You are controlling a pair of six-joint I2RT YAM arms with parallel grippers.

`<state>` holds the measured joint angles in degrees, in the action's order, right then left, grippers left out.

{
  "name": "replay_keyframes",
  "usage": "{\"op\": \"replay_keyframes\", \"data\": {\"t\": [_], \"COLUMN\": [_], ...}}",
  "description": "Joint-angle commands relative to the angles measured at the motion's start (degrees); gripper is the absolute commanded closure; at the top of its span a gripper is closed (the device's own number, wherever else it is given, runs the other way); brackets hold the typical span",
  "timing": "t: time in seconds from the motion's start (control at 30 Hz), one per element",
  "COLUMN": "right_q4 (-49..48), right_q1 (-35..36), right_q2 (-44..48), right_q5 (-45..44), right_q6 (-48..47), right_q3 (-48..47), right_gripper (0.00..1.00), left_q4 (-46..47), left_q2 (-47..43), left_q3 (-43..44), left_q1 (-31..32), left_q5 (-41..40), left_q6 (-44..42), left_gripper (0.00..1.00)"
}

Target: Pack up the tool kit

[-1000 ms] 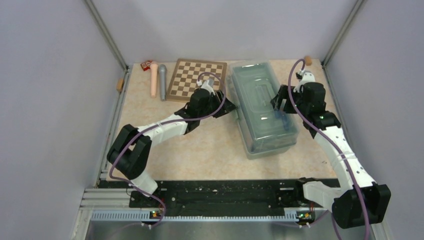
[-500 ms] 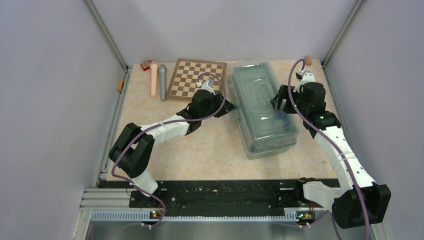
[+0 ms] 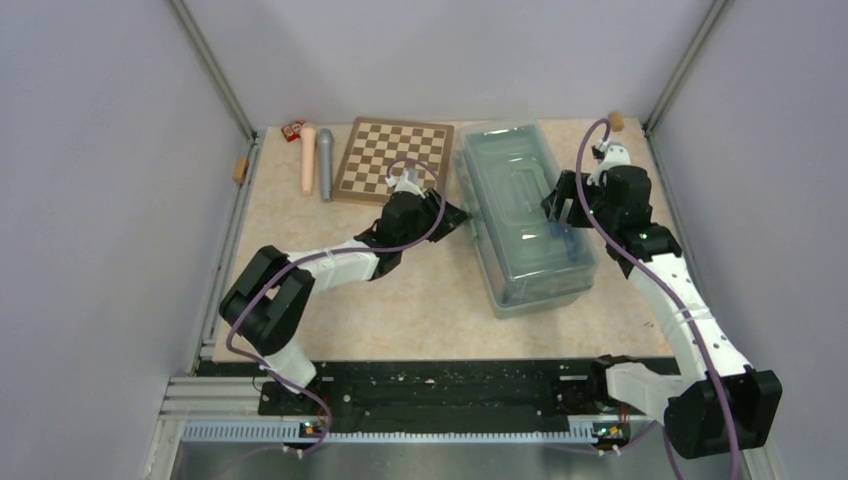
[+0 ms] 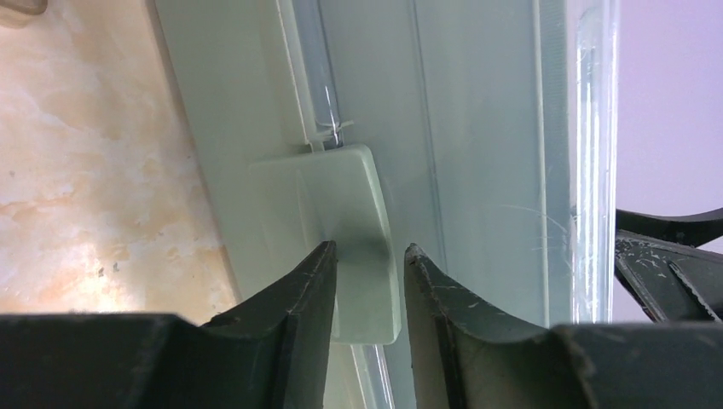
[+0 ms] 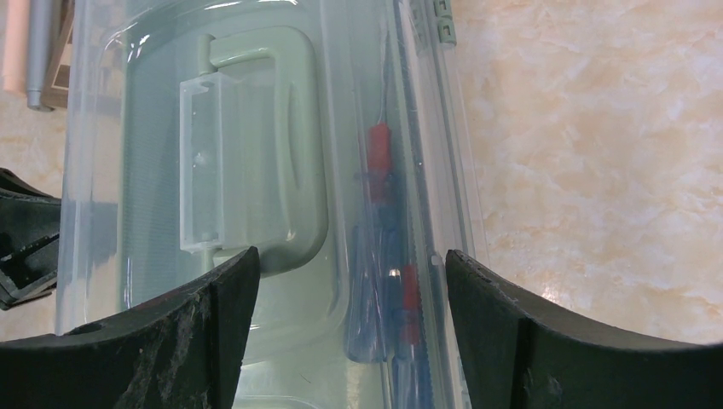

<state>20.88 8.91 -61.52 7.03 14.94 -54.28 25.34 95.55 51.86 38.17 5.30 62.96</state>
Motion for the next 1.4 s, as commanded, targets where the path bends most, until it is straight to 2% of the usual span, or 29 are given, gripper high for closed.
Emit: {"op": "replay_keyframes", "data": {"t": [0.0,0.13,0.47,0.67,0.83,0.93,1.07,1.37], "right_q4": [3.5,3.4,3.4,3.4,3.4,3.7,4.5,8.3], "right_q1": [2.1,2.1,2.0,2.0,2.0,2.0,2.0,2.0], "right_q2": [1.1,1.2,0.9,0.7,0.8,1.2,2.2,8.0], "right_q5": [5.3,5.3,5.5,5.9,5.8,5.3,3.5,-8.1], "right_q6": [-0.2,-0.2,-0.3,-0.2,-0.2,-0.1,0.0,2.1], "right_q3": [1.1,1.0,0.8,0.8,0.7,0.6,-0.3,-4.6], "right_gripper": [0.23,0.23,0.23,0.23,0.23,0.23,0.23,0.15], "left_q4": [6.2,9.5,23.0,31.2,35.5,35.1,29.3,20.9], "left_q2": [3.4,5.8,10.0,12.6,14.3,13.6,11.4,10.3], "left_q3": [-0.6,-1.4,-4.1,-4.3,-4.3,-4.7,-3.7,2.5], "left_q1": [1.7,1.8,1.7,1.8,1.9,1.7,0.2,-3.2], "left_q5": [4.8,6.3,8.6,9.6,10.3,10.2,11.4,16.2], "left_q6": [3.3,5.8,10.1,11.4,12.3,10.7,6.7,1.5], "left_gripper": [0.56,0.48,0.47,0.5,0.46,0.41,0.36,0.3]}}
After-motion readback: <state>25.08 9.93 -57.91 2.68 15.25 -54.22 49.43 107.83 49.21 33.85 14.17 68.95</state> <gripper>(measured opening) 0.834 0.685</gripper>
